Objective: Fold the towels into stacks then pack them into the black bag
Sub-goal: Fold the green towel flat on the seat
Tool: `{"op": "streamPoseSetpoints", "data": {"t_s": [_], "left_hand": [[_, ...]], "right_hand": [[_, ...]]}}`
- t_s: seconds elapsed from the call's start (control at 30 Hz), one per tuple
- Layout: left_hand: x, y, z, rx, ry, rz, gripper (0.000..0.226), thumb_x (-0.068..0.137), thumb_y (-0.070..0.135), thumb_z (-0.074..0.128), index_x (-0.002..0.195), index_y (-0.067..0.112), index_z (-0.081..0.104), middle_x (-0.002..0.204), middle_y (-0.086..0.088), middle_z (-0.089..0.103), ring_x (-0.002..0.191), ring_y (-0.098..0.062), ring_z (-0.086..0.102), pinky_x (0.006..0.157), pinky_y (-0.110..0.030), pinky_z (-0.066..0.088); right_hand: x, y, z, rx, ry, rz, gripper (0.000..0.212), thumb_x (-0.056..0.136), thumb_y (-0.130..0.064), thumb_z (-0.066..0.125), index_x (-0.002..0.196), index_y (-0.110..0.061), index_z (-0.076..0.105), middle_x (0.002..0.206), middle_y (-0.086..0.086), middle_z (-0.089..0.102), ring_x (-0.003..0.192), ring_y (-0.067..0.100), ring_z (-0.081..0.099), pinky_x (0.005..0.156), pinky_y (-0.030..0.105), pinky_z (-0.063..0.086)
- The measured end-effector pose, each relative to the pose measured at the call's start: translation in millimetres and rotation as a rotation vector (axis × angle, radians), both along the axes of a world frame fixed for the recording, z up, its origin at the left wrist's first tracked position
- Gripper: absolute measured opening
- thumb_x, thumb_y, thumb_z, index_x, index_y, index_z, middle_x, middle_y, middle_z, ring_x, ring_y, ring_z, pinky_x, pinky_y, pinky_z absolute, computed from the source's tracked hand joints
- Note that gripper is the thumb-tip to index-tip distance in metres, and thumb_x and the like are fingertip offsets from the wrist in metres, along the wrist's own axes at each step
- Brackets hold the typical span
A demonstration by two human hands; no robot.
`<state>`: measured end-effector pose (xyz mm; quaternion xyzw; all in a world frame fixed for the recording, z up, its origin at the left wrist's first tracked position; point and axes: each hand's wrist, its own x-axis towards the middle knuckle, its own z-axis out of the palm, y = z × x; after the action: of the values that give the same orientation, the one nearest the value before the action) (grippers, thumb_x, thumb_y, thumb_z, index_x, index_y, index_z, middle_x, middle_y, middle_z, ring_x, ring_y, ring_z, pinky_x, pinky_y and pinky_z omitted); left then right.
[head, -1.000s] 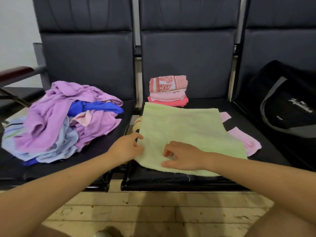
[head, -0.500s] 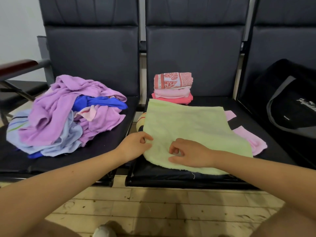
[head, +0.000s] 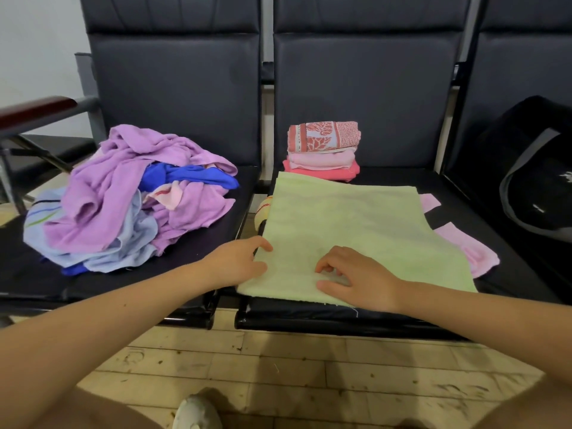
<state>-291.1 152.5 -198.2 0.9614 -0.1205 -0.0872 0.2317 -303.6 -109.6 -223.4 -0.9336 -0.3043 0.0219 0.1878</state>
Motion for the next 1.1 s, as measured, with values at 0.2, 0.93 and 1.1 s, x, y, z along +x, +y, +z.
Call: {"op": "streamPoseSetpoints", "data": {"t_s": [0.2, 0.93, 1.1], "left_hand": [[-5, -7, 13, 0.303, -0.214, -0.033, 0.047, 0.089, 0.035, 0.056, 0.133, 0.028, 0.042, 0.091, 0.012, 0.048, 0.082, -0.012, 0.050, 0.068, -0.027, 0.040], [43, -48, 21, 0.099, -0.511, -0.195, 0.041, 0.094, 0.032, 0.031, 0.116, 0.011, 0.060, 0.103, -0.013, 0.067, 0.094, -0.034, 0.061, 0.072, -0.033, 0.039], [66, -51, 35, 0.058, -0.542, -0.086, 0.031, 0.097, 0.011, 0.043, 0.123, 0.010, 0.059, 0.110, -0.015, 0.067, 0.098, -0.034, 0.062, 0.082, -0.038, 0.047]], "right_hand": [[-8, -3, 8, 0.096, 0.007, 0.052, 0.024, 0.084, -0.052, 0.059, 0.098, -0.035, 0.050, 0.098, -0.021, 0.048, 0.091, 0.000, 0.047, 0.081, 0.018, 0.040], [30, -56, 55, -0.151, -0.129, -0.394, 0.024, 0.098, -0.024, 0.046, 0.104, -0.011, 0.065, 0.104, 0.004, 0.065, 0.104, 0.027, 0.056, 0.078, 0.030, 0.037], [54, -104, 62, -0.124, -0.075, -0.563, 0.023, 0.095, -0.019, 0.048, 0.079, -0.010, 0.063, 0.081, 0.003, 0.062, 0.084, 0.027, 0.057, 0.062, 0.031, 0.036]]}}
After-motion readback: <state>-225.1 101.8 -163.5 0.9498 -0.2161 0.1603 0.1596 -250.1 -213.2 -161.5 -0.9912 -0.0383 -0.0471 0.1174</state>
